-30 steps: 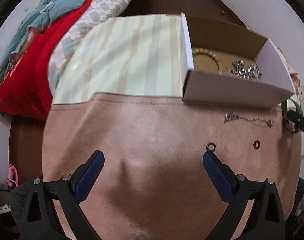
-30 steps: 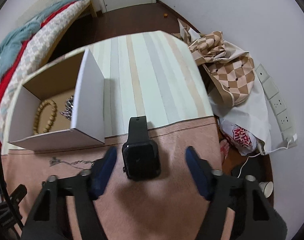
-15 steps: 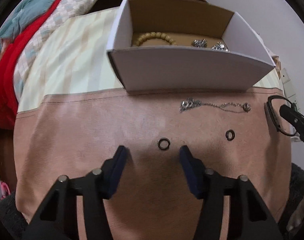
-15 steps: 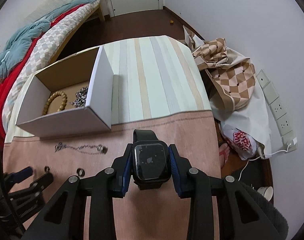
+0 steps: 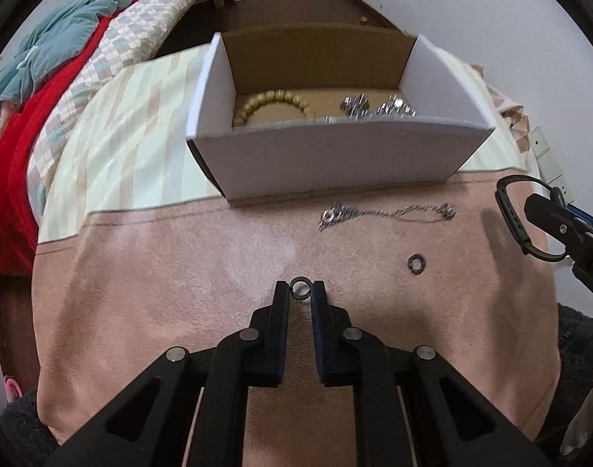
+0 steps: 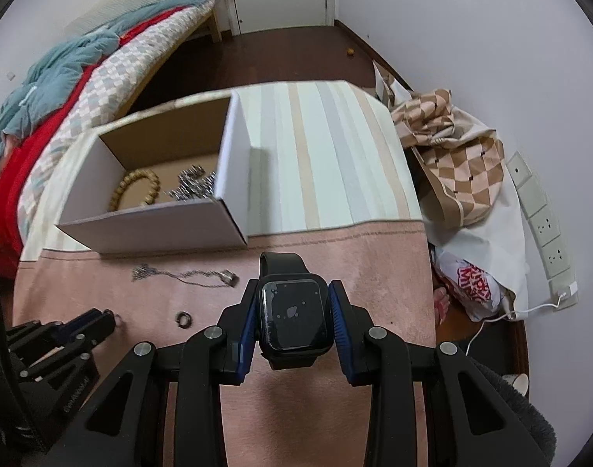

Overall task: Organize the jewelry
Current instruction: 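Carry the watch and ring into the white box and open both tools, then withdraw both open tools from the box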

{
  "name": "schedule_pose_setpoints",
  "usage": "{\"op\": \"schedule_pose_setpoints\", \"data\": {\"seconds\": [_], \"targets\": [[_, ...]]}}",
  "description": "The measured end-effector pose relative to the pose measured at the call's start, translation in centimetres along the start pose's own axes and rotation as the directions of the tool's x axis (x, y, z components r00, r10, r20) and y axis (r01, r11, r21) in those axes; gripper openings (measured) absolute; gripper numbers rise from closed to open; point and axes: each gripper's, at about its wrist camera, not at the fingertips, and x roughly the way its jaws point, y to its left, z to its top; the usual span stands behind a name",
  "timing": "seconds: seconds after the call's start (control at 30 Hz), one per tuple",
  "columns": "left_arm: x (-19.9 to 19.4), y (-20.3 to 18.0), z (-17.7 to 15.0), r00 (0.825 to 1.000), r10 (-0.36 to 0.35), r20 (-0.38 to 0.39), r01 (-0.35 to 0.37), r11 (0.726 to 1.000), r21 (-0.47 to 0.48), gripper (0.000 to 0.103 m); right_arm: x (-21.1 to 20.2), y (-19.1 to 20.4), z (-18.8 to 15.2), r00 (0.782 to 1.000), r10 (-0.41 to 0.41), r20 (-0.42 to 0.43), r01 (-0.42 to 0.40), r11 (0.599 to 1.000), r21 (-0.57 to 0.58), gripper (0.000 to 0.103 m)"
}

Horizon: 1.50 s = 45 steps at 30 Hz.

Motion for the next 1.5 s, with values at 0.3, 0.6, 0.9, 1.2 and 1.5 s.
{"op": "schedule_pose_setpoints", "data": {"seconds": [0.3,0.6,0.9,1.2,1.5], "targets": [[-6.3,1.1,4.6,0.99,-0.083,0.112,0.086,0.996,-0.021,0.008,-4.5,1.1,3.3,0.991,0.122,0.059,-0.124,0.992,0.02,0.036],[-4.3,4.5,12.3,0.993,-0.092,0.077,0.097,0.993,-0.064,0.009,-0.8,4.7,9.7,0.966,0.25,-0.063,-0.253,0.966,-0.045,0.036],[-3.2,5.8,14.3,0.995,-0.099,0.016,0.1,0.989,-0.113,0.034,3.5,5.7,11.5,0.915,0.311,-0.256,-0.324,0.946,-0.007,0.056],[-5.7,6.7,14.0,0.995,-0.043,0.086,0.053,0.992,-0.116,0.074,0.3,4.0,12.1,0.943,0.282,-0.175,-0.286,0.958,0.004,0.059],[-6.9,6.7,11.1,0.989,0.09,0.118,-0.078,0.992,-0.098,0.102,-1.7,4.3,10.0,0.994,0.002,-0.106,-0.011,0.996,-0.088,0.101]]}}
